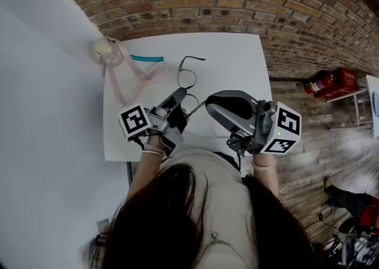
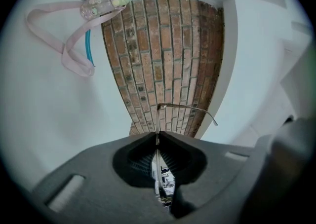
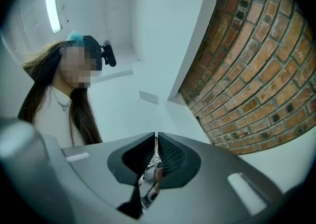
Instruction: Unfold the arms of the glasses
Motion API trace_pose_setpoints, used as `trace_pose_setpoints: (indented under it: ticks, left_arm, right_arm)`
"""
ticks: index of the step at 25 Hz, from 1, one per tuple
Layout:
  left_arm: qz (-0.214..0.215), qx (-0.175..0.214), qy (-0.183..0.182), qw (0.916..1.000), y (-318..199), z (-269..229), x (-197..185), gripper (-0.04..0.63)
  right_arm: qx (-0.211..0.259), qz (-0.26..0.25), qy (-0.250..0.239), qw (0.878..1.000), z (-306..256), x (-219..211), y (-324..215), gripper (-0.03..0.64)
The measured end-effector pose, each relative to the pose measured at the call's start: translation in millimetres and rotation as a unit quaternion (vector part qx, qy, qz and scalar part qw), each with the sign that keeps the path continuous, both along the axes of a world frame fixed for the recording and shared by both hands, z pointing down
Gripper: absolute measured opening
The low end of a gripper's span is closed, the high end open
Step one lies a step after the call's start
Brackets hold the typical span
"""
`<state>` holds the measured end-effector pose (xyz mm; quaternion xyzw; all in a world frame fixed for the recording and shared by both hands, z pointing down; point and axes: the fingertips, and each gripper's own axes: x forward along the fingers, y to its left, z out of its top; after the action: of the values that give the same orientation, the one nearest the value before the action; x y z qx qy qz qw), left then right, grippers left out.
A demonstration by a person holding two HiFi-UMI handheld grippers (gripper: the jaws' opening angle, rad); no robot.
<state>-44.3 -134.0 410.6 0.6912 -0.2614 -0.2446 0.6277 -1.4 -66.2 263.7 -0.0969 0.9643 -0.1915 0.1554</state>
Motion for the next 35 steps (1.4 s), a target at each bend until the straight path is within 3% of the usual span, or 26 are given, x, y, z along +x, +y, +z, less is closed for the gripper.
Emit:
trace_pose_setpoints:
  ticks: [24, 35]
  left_arm:
    - [-0.012, -0.004, -0.004, 0.9999, -0.5, 2.2, -3.8, 0.023]
    - [-0.021, -0.004, 0.001, 0.9998, -2.0, -0.3, -6.7, 0.024]
  right_arm:
    - [-0.010, 0.061, -0.002, 0.998, 5.5, 23.9, -17.7, 0.023]
    - [-0.011, 0.146, 0.119, 0.982, 48.3, 23.4, -40.5, 0.023]
